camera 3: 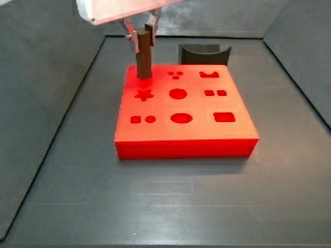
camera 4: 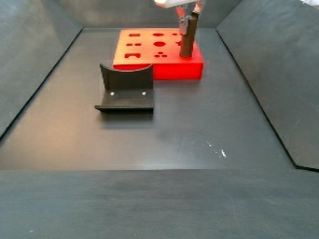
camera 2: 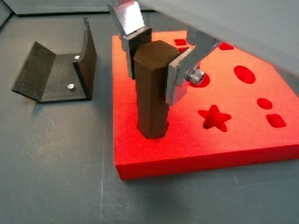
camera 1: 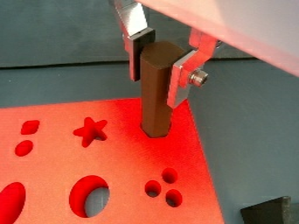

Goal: Insert the hexagon object.

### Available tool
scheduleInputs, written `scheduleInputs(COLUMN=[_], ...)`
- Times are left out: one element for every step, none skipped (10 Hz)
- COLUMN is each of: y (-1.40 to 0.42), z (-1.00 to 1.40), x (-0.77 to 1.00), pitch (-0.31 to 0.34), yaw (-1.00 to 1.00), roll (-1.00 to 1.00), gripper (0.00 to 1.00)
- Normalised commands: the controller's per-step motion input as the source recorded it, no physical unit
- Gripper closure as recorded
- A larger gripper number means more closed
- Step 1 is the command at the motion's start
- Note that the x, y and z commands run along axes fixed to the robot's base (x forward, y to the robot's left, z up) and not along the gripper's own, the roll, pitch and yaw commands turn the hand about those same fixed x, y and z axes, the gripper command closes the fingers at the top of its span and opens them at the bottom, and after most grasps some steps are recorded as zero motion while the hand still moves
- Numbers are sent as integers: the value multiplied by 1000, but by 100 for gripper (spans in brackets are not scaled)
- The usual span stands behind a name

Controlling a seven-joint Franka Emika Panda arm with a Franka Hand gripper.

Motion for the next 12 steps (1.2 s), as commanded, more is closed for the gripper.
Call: scheduleInputs(y=[-120, -137, -109, -94, -63, -43, -29, 0, 0, 0, 0, 0], z=[-560, -680, -726, -723, -686, -617, -574, -603, -520, -403, -131, 0], x=[0, 0, 0, 43, 129, 240, 286, 514, 571, 454, 0, 0], pitch=[-73, -121, -137, -131, -103, 0, 0, 0, 11, 23, 9, 0], yaw=[0, -86, -103, -157, -174, -286, -309, -389, -520, -500, -174, 0], roll=[90, 64, 57, 54, 81, 161, 191, 169, 144, 113, 43, 24], gripper=[100, 100, 100, 100, 100, 100, 100, 100, 100, 100, 100, 100])
